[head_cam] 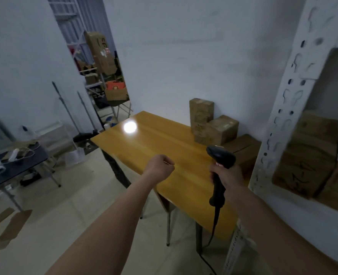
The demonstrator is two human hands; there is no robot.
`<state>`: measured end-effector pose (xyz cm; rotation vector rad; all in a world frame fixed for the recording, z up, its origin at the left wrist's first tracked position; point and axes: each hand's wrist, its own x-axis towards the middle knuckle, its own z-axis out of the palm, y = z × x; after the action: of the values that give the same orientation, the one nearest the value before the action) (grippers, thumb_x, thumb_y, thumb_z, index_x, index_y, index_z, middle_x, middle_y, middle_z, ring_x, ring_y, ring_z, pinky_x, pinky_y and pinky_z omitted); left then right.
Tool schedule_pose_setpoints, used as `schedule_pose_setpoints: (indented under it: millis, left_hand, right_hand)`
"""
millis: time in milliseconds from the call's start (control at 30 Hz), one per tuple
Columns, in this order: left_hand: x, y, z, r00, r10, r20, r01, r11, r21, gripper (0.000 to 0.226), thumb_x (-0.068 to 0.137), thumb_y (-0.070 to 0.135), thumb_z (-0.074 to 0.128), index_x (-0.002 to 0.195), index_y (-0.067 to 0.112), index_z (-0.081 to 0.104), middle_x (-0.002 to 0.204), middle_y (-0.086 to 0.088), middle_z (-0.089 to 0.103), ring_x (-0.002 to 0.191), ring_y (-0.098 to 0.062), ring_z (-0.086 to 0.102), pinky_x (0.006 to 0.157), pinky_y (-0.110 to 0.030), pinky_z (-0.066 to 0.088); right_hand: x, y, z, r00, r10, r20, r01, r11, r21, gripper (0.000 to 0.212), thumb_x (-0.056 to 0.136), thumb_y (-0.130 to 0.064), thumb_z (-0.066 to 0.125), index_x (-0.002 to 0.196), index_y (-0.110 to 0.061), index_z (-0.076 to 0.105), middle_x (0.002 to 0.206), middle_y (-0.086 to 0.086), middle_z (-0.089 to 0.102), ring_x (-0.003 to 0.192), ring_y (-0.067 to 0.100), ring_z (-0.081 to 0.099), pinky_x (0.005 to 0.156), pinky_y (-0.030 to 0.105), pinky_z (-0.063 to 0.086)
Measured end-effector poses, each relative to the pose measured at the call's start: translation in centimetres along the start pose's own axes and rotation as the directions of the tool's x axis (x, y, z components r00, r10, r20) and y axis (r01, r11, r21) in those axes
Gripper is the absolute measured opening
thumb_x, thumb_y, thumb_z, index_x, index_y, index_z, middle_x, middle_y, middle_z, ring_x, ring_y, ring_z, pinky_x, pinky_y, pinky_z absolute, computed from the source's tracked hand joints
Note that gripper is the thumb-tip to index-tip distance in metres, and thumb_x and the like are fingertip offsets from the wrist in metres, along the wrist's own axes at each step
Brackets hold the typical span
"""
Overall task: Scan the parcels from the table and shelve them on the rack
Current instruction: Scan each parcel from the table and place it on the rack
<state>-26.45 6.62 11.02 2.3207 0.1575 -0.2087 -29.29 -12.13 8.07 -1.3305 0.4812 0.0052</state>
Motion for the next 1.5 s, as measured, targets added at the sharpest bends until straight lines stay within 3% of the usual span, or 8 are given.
schedule_pose_setpoints:
  millis: [300, 467, 567, 700, 867, 1100, 1267, 1500]
  left_hand:
    - [14.6, 2.9, 3.7, 0.96, 0.182, 0.215, -0.196, 0.98, 0.047, 0.016, 0.097, 0.018, 0.054, 0.084, 0.012, 0.06, 0.083, -0.011, 0.063, 0.075, -0.026, 0.061, 0.076, -0.042, 0.056]
    - [22.7, 3.2, 3.0, 0.928, 0.211, 0.306, -0.24, 0.969, 0.06, 0.027, 0.1, 0.011, 0.042, 0.109, 0.007, 0.067, 0.069, -0.003, 0.063, 0.067, -0.017, 0.062, 0.076, -0.038, 0.058]
    - [26.9, 3.7, 3.1, 0.902, 0.245, 0.355, -0.293, 0.952, 0.088, 0.024, 0.1, 0.014, 0.045, 0.109, 0.01, 0.067, 0.075, -0.004, 0.067, 0.068, -0.016, 0.062, 0.07, -0.035, 0.056]
    - [30.5, 4.3, 5.1, 0.869, 0.257, 0.422, -0.32, 0.944, 0.085, 0.018, 0.097, 0.014, 0.052, 0.106, 0.017, 0.067, 0.109, -0.01, 0.069, 0.078, -0.017, 0.068, 0.052, -0.026, 0.05]
    - [32.2, 6.0, 9.7, 0.801, 0.209, 0.561, -0.319, 0.942, 0.106, 0.017, 0.096, 0.019, 0.055, 0.112, 0.02, 0.062, 0.126, -0.01, 0.061, 0.11, -0.029, 0.061, 0.088, -0.038, 0.054]
    - [34.0, 6.9, 15.4, 0.788, 0.135, 0.601, -0.302, 0.935, 0.185, 0.046, 0.092, 0.03, 0.062, 0.132, 0.013, 0.047, 0.108, 0.0, 0.049, 0.098, -0.019, 0.052, 0.079, -0.03, 0.044]
    - [35.3, 6.7, 18.6, 0.77, 0.147, 0.621, -0.386, 0.882, 0.27, 0.063, 0.093, 0.032, 0.061, 0.147, 0.015, 0.032, 0.145, -0.009, 0.036, 0.134, -0.029, 0.033, 0.109, -0.04, 0.033]
    - [38.6, 6.8, 22.5, 0.717, 0.067, 0.693, -0.283, 0.937, 0.203, 0.095, 0.078, 0.034, 0.078, 0.152, 0.015, 0.022, 0.147, -0.01, 0.035, 0.135, -0.03, 0.035, 0.11, -0.044, 0.037]
  right_hand:
    - [8.6, 0.2, 1.1, 0.961, 0.083, -0.265, -0.068, 0.996, 0.065, 0.017, 0.085, -0.004, 0.069, 0.073, -0.003, 0.058, 0.059, 0.011, 0.054, 0.053, 0.025, 0.052, 0.057, 0.032, 0.042]
    - [14.0, -0.4, 3.7, 0.901, 0.14, -0.41, -0.07, 0.981, 0.181, 0.012, 0.083, 0.0, 0.069, 0.077, -0.004, 0.059, 0.066, 0.014, 0.057, 0.059, 0.024, 0.054, 0.06, 0.035, 0.045]
    - [16.5, -0.5, 4.4, 0.863, 0.165, -0.477, -0.06, 0.972, 0.228, 0.011, 0.083, -0.001, 0.069, 0.089, -0.004, 0.06, 0.07, 0.014, 0.059, 0.06, 0.023, 0.055, 0.061, 0.034, 0.046]
    - [18.2, 0.0, 3.9, 0.797, 0.2, -0.57, -0.065, 0.966, 0.25, 0.014, 0.083, -0.001, 0.07, 0.093, 0.0, 0.06, 0.067, 0.014, 0.057, 0.056, 0.024, 0.053, 0.059, 0.035, 0.044]
    - [20.1, 0.2, 1.9, 0.73, 0.264, -0.631, -0.079, 0.949, 0.306, 0.018, 0.081, 0.004, 0.069, 0.096, 0.003, 0.06, 0.066, 0.014, 0.057, 0.055, 0.025, 0.052, 0.056, 0.033, 0.045]
    - [25.6, 2.0, -1.6, 0.661, 0.332, -0.673, -0.084, 0.924, 0.374, 0.009, 0.081, 0.002, 0.068, 0.083, -0.003, 0.061, 0.064, 0.014, 0.057, 0.056, 0.026, 0.053, 0.063, 0.036, 0.046]
    - [28.8, 4.3, -3.0, 0.642, 0.373, -0.67, -0.129, 0.914, 0.386, 0.02, 0.083, -0.012, 0.072, 0.099, -0.009, 0.06, 0.081, 0.012, 0.056, 0.077, 0.028, 0.055, 0.076, 0.039, 0.045]
    - [30.6, 5.8, -4.5, 0.635, 0.391, -0.666, -0.139, 0.906, 0.399, 0.024, 0.084, -0.014, 0.071, 0.104, -0.012, 0.058, 0.087, 0.007, 0.056, 0.081, 0.022, 0.053, 0.079, 0.034, 0.044]
